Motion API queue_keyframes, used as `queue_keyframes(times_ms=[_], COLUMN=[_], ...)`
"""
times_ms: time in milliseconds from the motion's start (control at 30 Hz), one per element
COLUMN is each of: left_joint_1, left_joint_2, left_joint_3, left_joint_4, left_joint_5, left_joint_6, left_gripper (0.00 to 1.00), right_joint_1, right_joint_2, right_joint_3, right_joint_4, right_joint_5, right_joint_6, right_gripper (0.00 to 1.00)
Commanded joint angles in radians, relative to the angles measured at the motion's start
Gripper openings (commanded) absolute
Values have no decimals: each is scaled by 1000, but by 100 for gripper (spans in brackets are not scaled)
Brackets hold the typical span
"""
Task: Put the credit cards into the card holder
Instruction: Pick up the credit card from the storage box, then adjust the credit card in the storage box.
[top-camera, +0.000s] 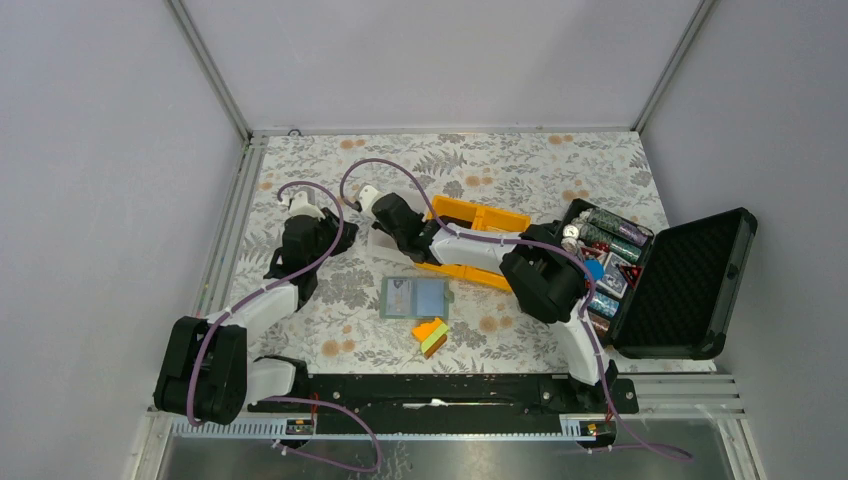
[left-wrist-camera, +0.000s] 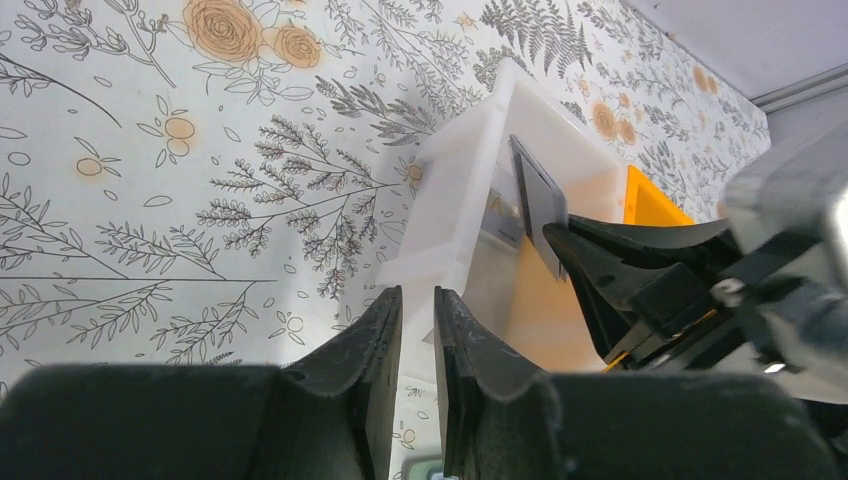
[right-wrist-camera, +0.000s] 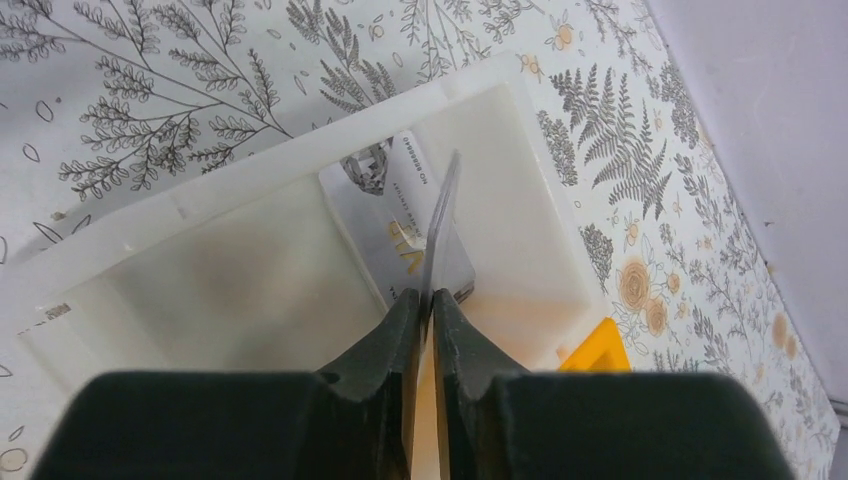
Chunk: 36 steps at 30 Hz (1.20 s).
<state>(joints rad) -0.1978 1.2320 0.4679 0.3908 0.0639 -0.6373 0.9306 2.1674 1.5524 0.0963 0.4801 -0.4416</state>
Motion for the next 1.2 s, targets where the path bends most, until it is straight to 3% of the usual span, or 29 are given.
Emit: queue_keyframes(times_ms=[0, 200, 333, 467, 833, 1000, 1167], left_joint_1=[6, 6, 6, 6, 14, 18, 18], left_joint_2=[-43, -58, -64, -70, -27, 14, 88], left_joint_3=[0, 6, 8, -10, -12, 9, 35], left_joint_4=[16, 7, 12, 76, 233, 344, 498], left_joint_5=[12, 27, 59, 136, 337, 475, 577], left_joint_6=[-2, -1, -8, -14, 5, -30, -85], left_gripper=[20, 20, 20, 24, 55, 67, 76], right_joint_1=[-4, -4, -9, -26, -187, -292, -325], right_joint_2=[-118, -166, -152, -154, -308, -372, -388], right_joint_3=[11, 55, 123, 116, -85, -195, -206], right_joint_4=[-43, -154, -279, -300, -77, 88, 109], right_joint_5=[60, 57, -11, -68, -464, -739, -881], right_joint_6=[81, 151, 187, 251, 469, 574, 585], right_gripper=[0, 0, 0, 0, 0, 0, 0])
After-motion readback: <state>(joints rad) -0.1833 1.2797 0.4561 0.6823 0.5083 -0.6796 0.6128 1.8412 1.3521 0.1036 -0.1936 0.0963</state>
